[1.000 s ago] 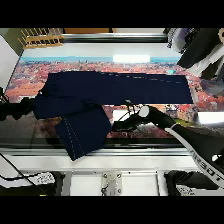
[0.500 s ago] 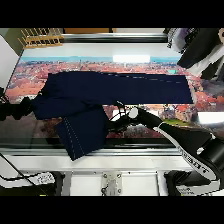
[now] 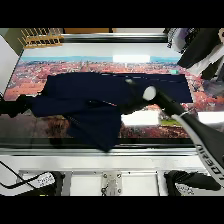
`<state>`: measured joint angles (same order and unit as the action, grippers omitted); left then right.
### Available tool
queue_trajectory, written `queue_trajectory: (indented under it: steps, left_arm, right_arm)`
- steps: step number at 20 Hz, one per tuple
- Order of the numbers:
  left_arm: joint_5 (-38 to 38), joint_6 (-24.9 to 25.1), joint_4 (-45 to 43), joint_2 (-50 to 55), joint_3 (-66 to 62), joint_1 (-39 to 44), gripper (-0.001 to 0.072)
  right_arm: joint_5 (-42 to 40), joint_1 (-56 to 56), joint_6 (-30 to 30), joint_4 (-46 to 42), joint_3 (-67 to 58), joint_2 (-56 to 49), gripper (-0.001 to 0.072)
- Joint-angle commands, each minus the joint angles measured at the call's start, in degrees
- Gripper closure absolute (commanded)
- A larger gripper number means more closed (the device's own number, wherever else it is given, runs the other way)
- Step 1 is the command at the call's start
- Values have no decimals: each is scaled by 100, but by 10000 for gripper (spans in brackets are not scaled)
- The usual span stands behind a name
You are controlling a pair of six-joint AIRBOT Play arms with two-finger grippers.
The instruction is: Fold the clothes and pants, and hang the long-sleeved shirts on hangers.
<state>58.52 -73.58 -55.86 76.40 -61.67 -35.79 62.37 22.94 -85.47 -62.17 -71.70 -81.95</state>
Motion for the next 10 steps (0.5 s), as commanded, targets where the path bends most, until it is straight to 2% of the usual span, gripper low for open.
queue_trajectory:
  steps: [1,4,7,10]
  left_arm:
    - [308,164,-7,-660,2,164,697]
    - [304,164,-9,-1095,2,566,696]
    - [236,181,-17,-1191,2,1025,697]
    - [81,157,-190,-1123,-2,1169,696]
  right_arm:
    - [2114,-892,-31,-1537,-1078,929,707]
    - [2496,-1384,-400,-1589,-1821,1547,707]
    - [1681,-1397,-857,-1561,-2092,1711,707]
    - [839,-966,-1084,-1464,-2092,1412,707]
